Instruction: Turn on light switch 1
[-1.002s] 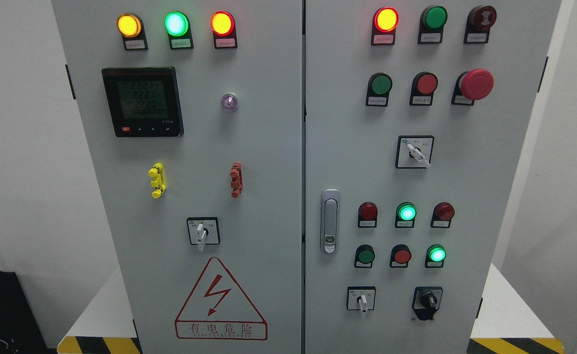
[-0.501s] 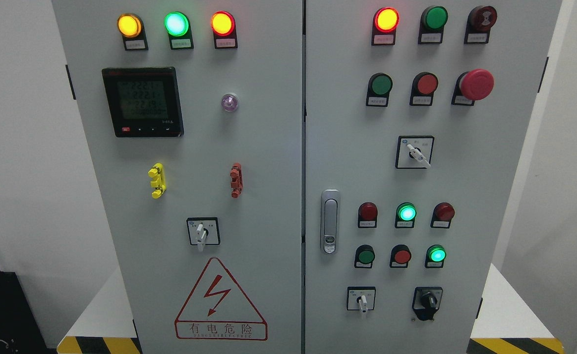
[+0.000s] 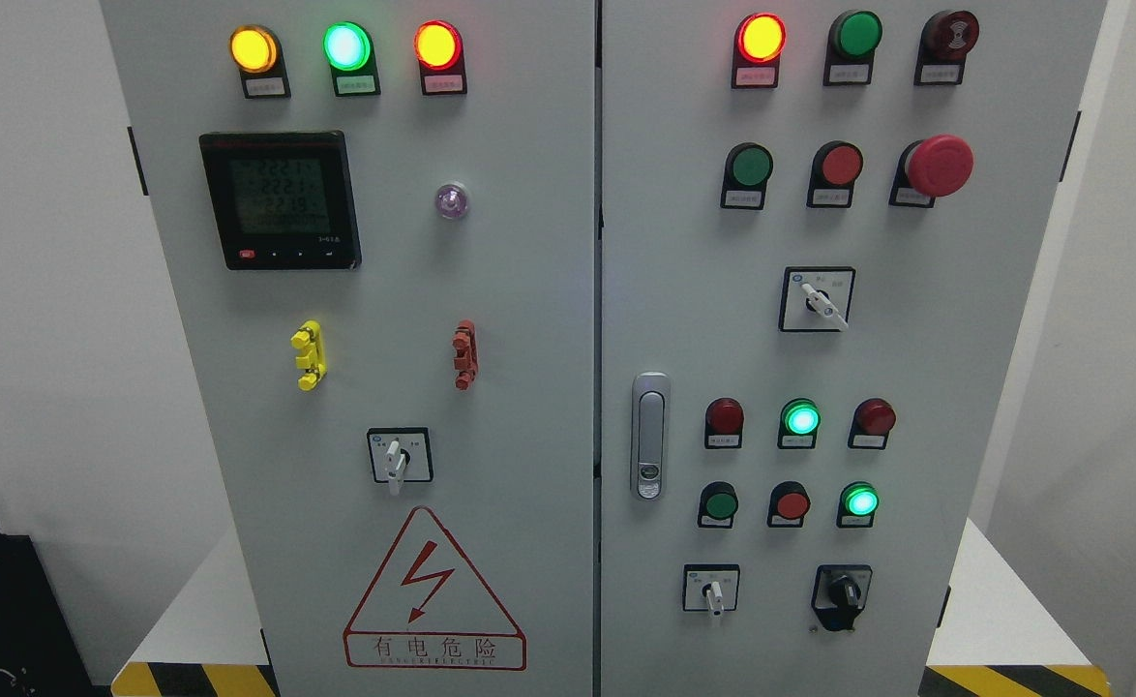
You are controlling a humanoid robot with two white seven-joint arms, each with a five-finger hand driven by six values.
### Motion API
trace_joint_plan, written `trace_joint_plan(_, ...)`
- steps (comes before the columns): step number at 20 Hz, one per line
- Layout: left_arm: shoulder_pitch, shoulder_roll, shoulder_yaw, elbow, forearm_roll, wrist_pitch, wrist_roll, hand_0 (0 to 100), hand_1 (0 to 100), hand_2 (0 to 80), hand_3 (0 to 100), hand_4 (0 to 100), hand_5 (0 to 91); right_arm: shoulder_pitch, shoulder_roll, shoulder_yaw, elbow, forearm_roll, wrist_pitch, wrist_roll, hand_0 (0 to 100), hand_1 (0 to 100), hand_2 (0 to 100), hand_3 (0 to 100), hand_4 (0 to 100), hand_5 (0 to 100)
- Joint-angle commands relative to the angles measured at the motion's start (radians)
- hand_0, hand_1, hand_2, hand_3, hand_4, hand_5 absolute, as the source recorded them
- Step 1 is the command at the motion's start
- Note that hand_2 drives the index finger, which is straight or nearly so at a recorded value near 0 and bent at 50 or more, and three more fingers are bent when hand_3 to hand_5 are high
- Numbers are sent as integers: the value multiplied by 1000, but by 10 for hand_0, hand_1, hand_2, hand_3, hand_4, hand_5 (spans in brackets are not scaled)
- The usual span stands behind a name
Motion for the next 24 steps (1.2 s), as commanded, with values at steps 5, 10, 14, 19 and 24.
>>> trace_joint_plan(5,-46,-18,-7,-342,69,27,10,301,480,192,450,598,419,0,0,0,0,-25,1,0,0,0,0,0,0,0)
trace_joint_plan(10,-101,-30,-43,-346,69,43,66,109,536,330,511,641,475,0,0,0,0,-25,1,0,0,0,0,0,0,0)
trace_joint_plan(14,-141,-52,-74,-349,70,96,110,31,598,423,618,715,586,0,0,0,0,-25,1,0,0,0,0,0,0,0)
trace_joint_plan(19,-178,-75,-109,-369,69,149,129,0,664,507,714,757,639,0,0,0,0,-25,1,0,0,0,0,0,0,0)
trace_joint_plan(24,-244,-141,-131,-370,60,254,186,0,680,554,757,777,667,0,0,0,0,-25,1,0,0,0,0,0,0,0)
